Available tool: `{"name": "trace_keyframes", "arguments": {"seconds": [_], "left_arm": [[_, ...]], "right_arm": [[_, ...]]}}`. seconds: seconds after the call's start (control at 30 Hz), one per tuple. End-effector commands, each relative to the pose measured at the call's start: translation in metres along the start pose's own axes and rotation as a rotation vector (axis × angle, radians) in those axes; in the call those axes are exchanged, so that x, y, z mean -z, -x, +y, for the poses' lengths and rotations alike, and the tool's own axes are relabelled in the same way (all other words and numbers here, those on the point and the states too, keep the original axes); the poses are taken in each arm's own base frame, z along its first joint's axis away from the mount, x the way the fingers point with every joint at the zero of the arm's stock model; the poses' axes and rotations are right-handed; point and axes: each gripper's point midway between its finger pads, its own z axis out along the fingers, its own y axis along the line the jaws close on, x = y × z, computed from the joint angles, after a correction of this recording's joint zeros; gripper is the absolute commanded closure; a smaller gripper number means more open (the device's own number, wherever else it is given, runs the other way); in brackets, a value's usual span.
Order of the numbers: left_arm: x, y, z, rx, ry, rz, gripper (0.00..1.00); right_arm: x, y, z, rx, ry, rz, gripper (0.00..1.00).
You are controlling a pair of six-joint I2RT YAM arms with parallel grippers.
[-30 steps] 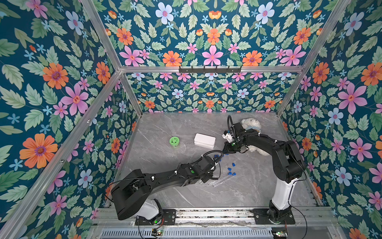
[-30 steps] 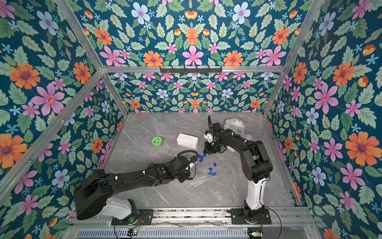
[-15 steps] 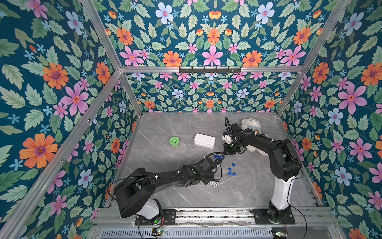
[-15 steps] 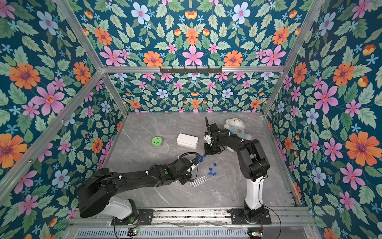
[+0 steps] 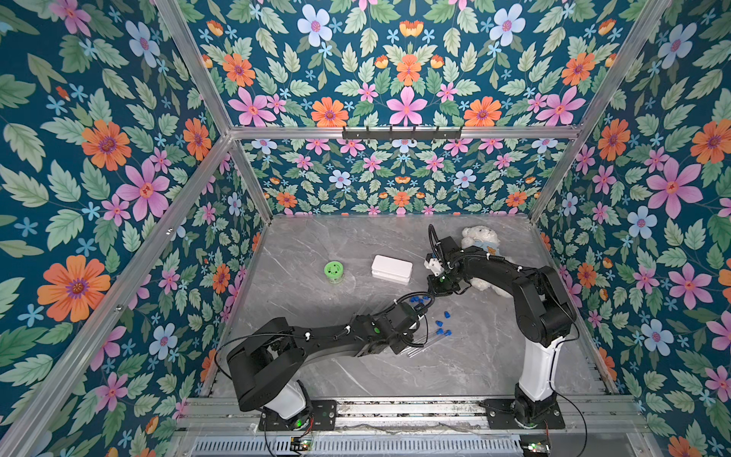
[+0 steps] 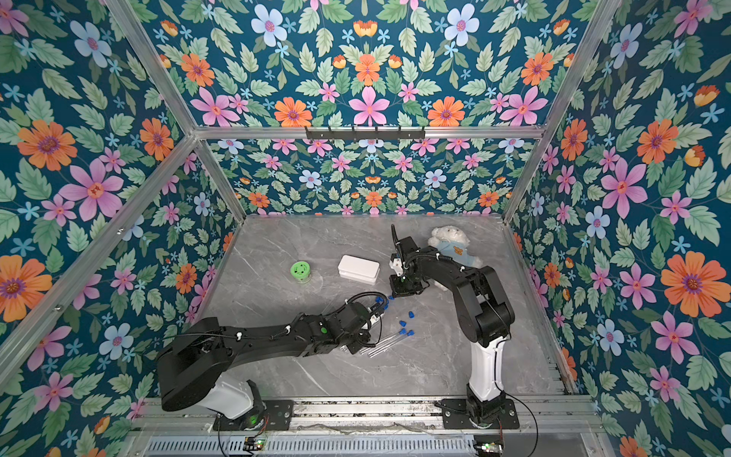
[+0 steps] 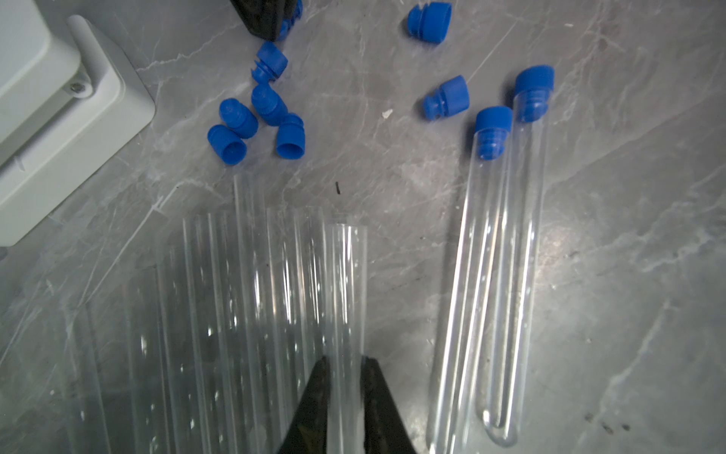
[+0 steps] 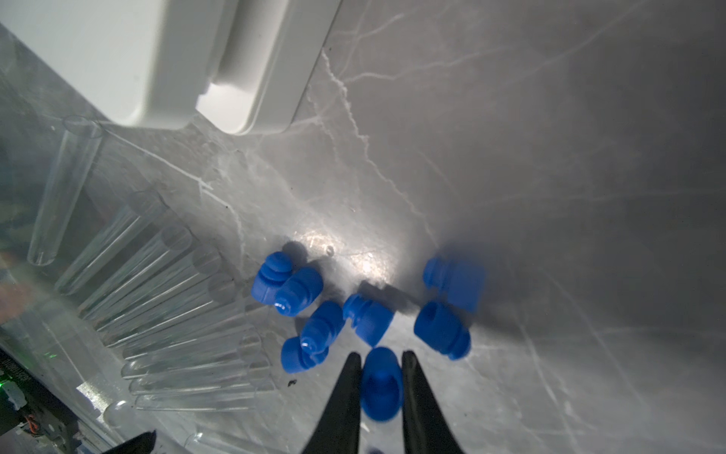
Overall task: Remove stoppers from test tubes
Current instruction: Place the stopper at the center of the board.
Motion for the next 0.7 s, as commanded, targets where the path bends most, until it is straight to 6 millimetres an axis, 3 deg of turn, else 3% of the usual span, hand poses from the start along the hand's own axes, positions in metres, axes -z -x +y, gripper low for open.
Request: {"name": "trace_keyframes", "arguments": {"seconds": [0.0,0.13,0.67], "left_arm": [[-0.001,0.004,-0.001,0.003,-0.007,-0.009,1.00],[-0.004,0.003,-0.002,0.001,-0.009,-0.002,1.00],[-0.008,0.002,-0.001,0.005,0.007,0.011,0.96]], "right_arm": [[0.000,-0.002,0.000,0.014,-0.008,0.010,0.78],[0.003,0.000,0.001,0.015,-0.002,-0.001,0.71],[0.016,0.004,0.002,0.012,-0.012,-0.052,0.67]]}}
